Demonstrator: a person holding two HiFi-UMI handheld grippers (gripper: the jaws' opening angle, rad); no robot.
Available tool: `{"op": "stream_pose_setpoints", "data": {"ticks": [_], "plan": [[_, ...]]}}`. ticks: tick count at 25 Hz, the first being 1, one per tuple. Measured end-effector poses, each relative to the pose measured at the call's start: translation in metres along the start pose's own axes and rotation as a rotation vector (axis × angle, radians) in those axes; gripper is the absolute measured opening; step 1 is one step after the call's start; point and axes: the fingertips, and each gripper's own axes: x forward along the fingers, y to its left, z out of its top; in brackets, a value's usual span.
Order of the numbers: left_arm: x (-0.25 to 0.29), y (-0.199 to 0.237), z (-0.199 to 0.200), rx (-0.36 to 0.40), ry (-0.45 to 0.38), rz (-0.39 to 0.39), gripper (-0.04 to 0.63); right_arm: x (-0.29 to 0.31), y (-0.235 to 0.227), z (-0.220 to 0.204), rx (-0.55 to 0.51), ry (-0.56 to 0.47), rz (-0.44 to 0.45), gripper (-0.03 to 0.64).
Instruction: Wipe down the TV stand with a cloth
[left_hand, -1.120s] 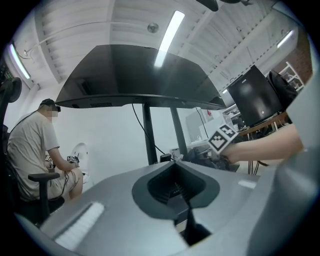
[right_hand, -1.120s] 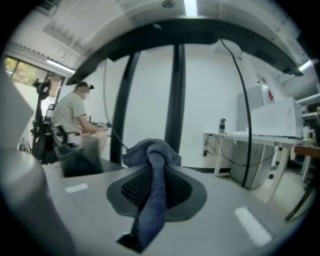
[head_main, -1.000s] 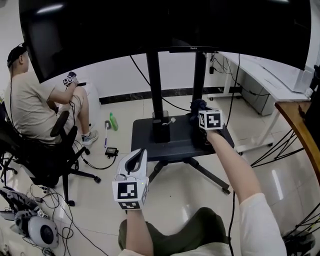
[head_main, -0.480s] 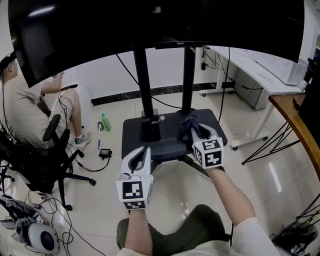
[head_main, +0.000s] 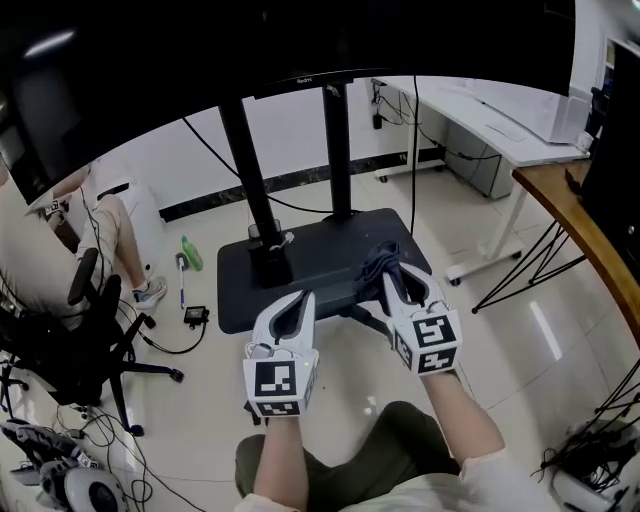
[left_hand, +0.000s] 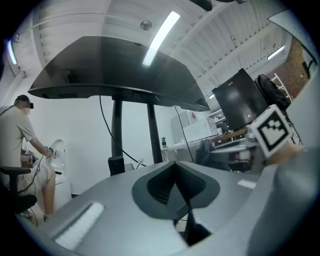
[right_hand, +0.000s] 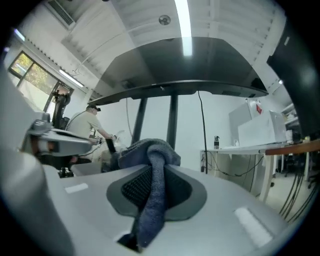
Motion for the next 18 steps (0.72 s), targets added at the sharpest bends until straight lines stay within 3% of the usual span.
{"op": "stream_pose_setpoints", "data": {"ticks": [4,8,10,14,18], "plan": [[0.009,0.001,-0.015,0.008,0.026,-0.006,0.159,0.107,-0.074,-0.011,-0.032,0.126,-0.055,0.06],[0.012,0.007,-0.021,0.007,0.044,0.009,0.16,0.194,-0.124,-0.098,0.033,0.425,-0.054,0.06],[0.01,0.011,-0.026,0.002,0.052,0.024,0.16,0.209,-0.135,-0.118,0.048,0.494,-0.058,0.06],[0.011,0.02,-0.036,0.003,0.069,0.036,0.16,0.197,-0.132,-0.113,0.048,0.48,-0.032,0.06],[0.012,0.02,-0.038,0.008,0.065,0.034,0.16,0.122,-0.104,-0.078,0.023,0.332,-0.001,0.059]]}}
